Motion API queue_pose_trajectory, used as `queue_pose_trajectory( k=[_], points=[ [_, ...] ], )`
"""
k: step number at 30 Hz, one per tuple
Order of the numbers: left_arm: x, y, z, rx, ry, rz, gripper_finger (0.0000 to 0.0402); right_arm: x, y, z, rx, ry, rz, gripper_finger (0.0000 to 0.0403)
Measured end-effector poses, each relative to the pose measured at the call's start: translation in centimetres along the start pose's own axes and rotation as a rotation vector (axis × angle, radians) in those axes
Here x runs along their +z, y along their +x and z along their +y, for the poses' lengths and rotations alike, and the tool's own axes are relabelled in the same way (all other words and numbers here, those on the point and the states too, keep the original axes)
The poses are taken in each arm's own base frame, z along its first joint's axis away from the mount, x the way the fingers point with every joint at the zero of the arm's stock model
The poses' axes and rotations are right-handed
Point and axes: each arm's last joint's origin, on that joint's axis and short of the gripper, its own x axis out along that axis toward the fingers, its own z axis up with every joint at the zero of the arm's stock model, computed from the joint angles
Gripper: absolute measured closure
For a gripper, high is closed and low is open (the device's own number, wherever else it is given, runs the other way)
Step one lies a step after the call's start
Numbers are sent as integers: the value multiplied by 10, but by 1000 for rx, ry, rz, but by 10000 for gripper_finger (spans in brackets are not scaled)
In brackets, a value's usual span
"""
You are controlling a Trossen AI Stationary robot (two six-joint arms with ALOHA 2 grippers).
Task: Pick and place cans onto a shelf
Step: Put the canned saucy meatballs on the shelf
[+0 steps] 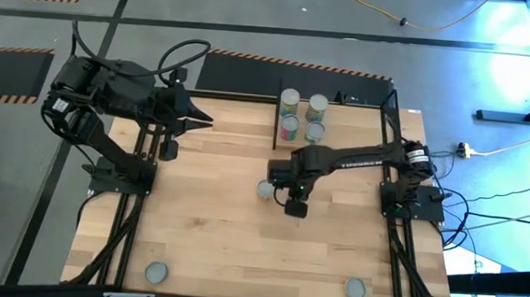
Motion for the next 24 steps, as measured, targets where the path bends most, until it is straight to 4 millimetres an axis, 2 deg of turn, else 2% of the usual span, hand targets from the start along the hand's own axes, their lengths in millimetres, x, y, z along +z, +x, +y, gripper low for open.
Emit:
queue_pose_trajectory(
  k=[5,9,13,18,24],
  points=[
    [0,0,0,0,0,0,361,0,-43,1,-84,11,-21,397],
    [0,0,0,0,1,0,362,-9,-80,-1,-155,34,-19,397],
    [0,0,0,0,1,0,362,-18,-118,-7,-131,46,-158,397],
    [0,0,0,7,1,-1,362,-41,-157,-29,-171,124,-294,397],
    [0,0,0,13,0,-1,360,-72,-193,-68,-287,249,-426,397]
  ],
)
